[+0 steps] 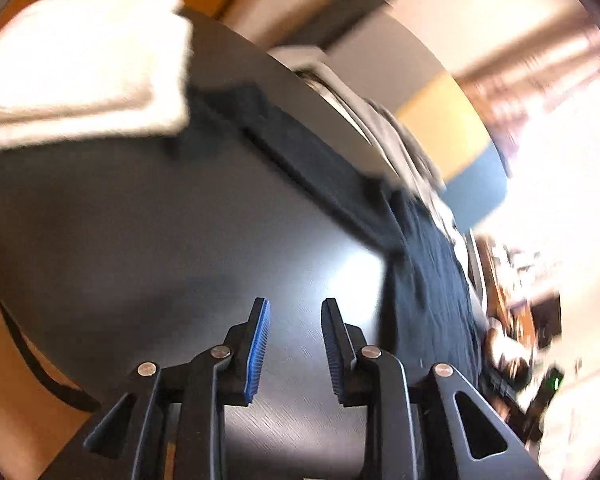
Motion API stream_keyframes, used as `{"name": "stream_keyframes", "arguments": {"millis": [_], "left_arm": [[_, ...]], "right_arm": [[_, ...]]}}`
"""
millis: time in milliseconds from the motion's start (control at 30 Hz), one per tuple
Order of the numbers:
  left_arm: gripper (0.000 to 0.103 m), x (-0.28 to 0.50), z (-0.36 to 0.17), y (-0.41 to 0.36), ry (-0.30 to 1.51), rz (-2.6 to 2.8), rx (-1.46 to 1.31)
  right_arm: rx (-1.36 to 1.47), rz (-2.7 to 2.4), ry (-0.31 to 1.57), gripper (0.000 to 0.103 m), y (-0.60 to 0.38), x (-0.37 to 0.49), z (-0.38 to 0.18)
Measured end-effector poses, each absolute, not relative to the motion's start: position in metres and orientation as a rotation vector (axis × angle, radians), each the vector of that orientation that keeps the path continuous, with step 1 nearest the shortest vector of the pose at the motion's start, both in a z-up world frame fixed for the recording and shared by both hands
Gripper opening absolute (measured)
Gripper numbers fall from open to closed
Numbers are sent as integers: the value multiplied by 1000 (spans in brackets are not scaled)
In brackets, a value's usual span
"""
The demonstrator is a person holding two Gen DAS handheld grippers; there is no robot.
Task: Fold clothes
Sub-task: 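Grasp the sweater edge near the white cloth with the left gripper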
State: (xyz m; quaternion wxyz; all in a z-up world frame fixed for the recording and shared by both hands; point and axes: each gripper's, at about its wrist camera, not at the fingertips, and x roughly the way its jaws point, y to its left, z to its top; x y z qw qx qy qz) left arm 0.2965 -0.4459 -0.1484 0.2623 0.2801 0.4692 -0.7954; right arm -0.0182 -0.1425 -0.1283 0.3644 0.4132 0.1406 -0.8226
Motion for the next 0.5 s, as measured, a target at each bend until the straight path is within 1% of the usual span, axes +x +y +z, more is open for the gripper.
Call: {"name": "stream_keyframes", "arguments": {"millis": [67, 133, 233, 333, 367, 433, 500], "left_arm": [[27, 296, -145, -465, 1244, -2127, 739], [28, 291, -147, -482, 1304, -2112, 706], [34, 282, -148, -506, 1359, -2053, 641], [35, 272, -149, -531, 1400, -1982, 572], [35, 268, -148, -538, 1385, -1964, 555], [35, 259, -132, -545, 1181, -1966, 564], [36, 247, -117, -543, 969, -1988, 638]], "right_arm": [[1062, -2045, 358, 70, -167, -8, -132], [1080, -1998, 353, 70, -182, -3, -139], [1118, -1954, 354, 70, -194, 0, -153], [1156, -1910, 354, 70, -206, 3, -167], [1168, -1895, 354, 70, -210, 4, -171], [1189, -1873, 353, 73, -216, 6, -180], [1202, -1875, 333, 81, -213, 0, -187]]}}
